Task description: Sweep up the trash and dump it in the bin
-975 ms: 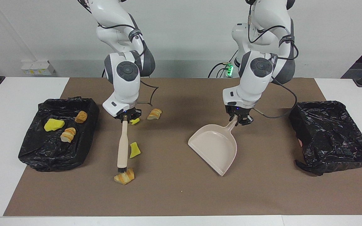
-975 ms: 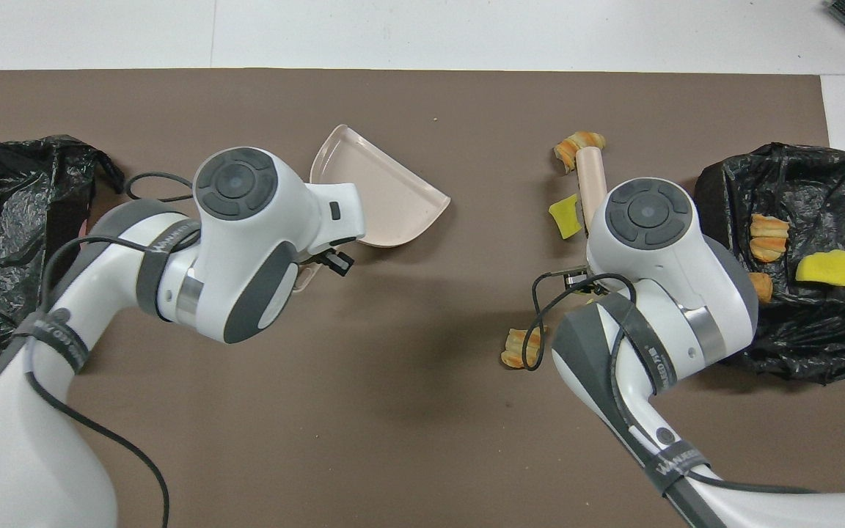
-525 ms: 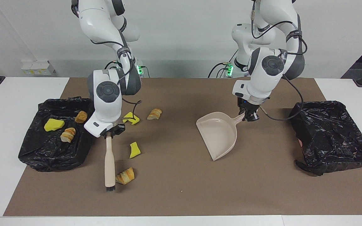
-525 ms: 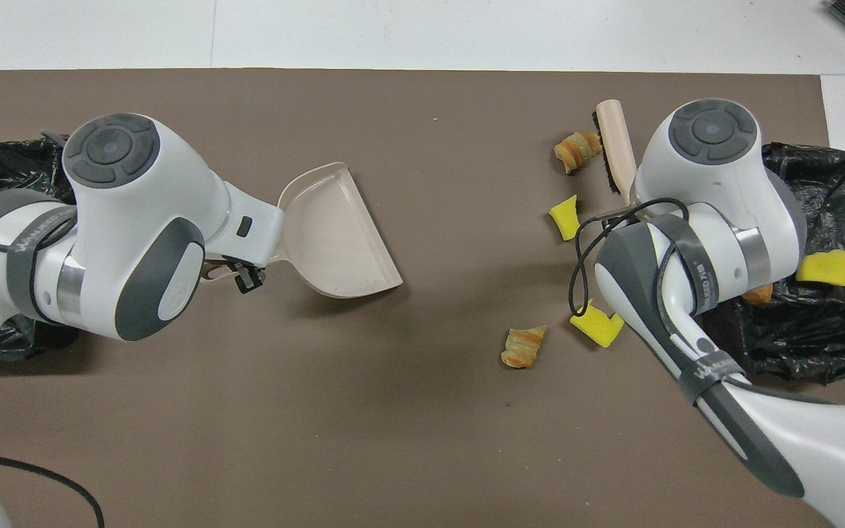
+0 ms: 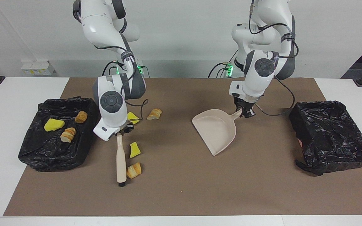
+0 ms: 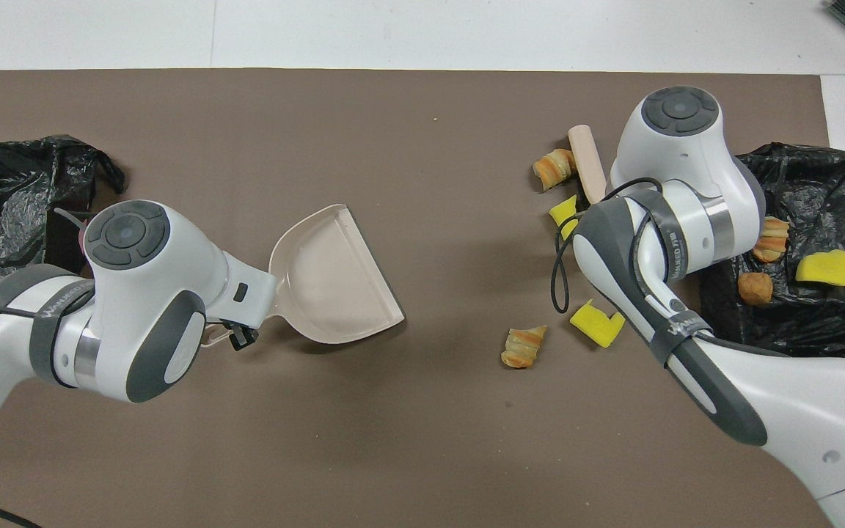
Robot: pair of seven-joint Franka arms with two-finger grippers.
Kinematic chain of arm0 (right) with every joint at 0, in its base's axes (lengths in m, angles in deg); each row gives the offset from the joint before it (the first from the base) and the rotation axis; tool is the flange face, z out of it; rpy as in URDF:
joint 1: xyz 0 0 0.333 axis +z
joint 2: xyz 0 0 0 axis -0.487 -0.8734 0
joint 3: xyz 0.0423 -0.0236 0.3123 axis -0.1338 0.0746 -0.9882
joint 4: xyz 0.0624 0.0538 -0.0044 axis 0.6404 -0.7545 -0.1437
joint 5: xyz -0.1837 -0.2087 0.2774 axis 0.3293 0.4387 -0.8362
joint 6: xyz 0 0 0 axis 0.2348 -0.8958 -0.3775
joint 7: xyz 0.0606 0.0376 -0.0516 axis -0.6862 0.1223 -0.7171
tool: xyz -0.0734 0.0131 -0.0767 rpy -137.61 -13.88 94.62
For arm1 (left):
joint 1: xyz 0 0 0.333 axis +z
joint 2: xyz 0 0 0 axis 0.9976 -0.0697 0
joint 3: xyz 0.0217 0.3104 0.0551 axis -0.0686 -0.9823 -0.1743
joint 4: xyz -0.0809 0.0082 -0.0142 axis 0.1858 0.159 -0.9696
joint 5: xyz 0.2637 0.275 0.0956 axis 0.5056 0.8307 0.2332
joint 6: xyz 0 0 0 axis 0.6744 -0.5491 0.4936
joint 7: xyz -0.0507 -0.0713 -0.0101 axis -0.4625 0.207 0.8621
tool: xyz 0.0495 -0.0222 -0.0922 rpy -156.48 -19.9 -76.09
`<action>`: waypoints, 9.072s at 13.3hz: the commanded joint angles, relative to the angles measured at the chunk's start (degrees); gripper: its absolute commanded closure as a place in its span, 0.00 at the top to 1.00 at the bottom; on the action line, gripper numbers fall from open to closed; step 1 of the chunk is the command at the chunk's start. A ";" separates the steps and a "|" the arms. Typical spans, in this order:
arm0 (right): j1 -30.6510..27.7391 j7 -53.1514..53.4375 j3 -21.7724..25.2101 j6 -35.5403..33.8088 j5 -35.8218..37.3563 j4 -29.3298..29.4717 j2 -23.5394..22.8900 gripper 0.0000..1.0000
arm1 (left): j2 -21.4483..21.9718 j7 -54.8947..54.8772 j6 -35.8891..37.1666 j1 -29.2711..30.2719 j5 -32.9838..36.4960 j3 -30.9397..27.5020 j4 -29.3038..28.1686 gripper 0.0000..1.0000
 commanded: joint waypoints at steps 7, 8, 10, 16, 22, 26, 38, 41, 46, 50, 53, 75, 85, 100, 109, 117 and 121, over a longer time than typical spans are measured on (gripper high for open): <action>9.31 8.44 -0.39 1.34 -10.45 -1.77 2.49 0.00 | 4.36 6.27 -3.48 -1.78 0.56 -0.21 -8.38 0.89; 10.19 8.44 -0.39 1.52 -11.77 -1.77 2.66 0.00 | 4.36 8.38 -3.31 -1.79 0.56 -0.21 -8.38 0.36; 11.86 8.44 -0.39 1.26 -13.00 -2.12 3.10 0.00 | 4.18 9.54 -3.83 -1.79 0.56 -0.21 -8.11 0.00; 15.02 8.35 -1.00 0.64 -16.52 -6.25 6.17 0.00 | 3.48 4.99 -9.27 -1.09 0.65 -0.29 -7.59 0.00; 22.15 13.08 -1.27 0.55 -21.71 -6.78 9.25 0.00 | 1.72 -10.50 -8.67 -1.44 8.03 -0.29 -4.51 0.00; 22.77 13.71 -2.06 -4.27 -26.01 -6.87 14.61 0.00 | 1.81 -7.70 -8.13 -1.35 8.03 -0.29 -4.86 0.00; 11.36 15.73 -2.76 -6.21 -16.63 -10.82 16.11 0.00 | 1.98 -1.80 -5.78 -1.69 7.85 -0.03 -4.86 0.00; 7.92 18.79 -2.76 -9.79 -10.39 -11.79 16.64 0.00 | 1.72 -1.62 0.46 -2.67 4.89 0.14 -2.67 0.00; 3.61 19.95 -2.85 -10.98 -10.02 -21.51 26.99 0.00 | 1.46 -1.45 -0.32 -2.67 3.11 -0.03 -2.05 0.00; 2.21 19.17 -2.85 -5.17 -10.02 -34.79 35.17 0.00 | 1.54 -1.36 -0.58 -2.67 3.11 -0.03 -2.14 0.00; 1.24 18.90 -2.85 -3.42 -10.02 -41.65 40.00 0.00 | 1.45 -1.36 -0.58 -2.67 3.11 -0.03 -2.14 0.00; 12.30 24.52 -3.38 15.06 -20.57 -35.29 23.43 0.00 | 1.81 -1.10 -1.02 -5.30 3.20 0.06 -2.66 0.00; 20.66 28.56 -10.66 12.95 -21.80 -28.31 19.62 0.00 | 1.81 -0.92 -1.28 -5.92 3.20 -0.03 -2.75 0.00; 17.59 28.57 -16.12 5.56 -25.93 -27.17 28.68 0.00 | 1.81 -0.57 -1.72 -5.83 3.11 -0.03 -2.57 0.00; 13.19 34.88 -15.77 -2.35 -25.05 -37.25 36.31 0.00 | 1.81 -0.57 -1.81 -6.00 3.11 0.06 -2.57 0.00; 9.06 42.90 -15.86 3.37 -23.19 -45.89 40.55 0.00 | 1.81 -1.18 -1.46 -5.92 3.11 -0.03 -2.66 0.00; 8.88 43.41 -16.03 8.19 -28.11 -46.16 38.27 0.00 | 1.81 -1.10 -1.55 -6.01 3.11 -0.03 -2.66 0.00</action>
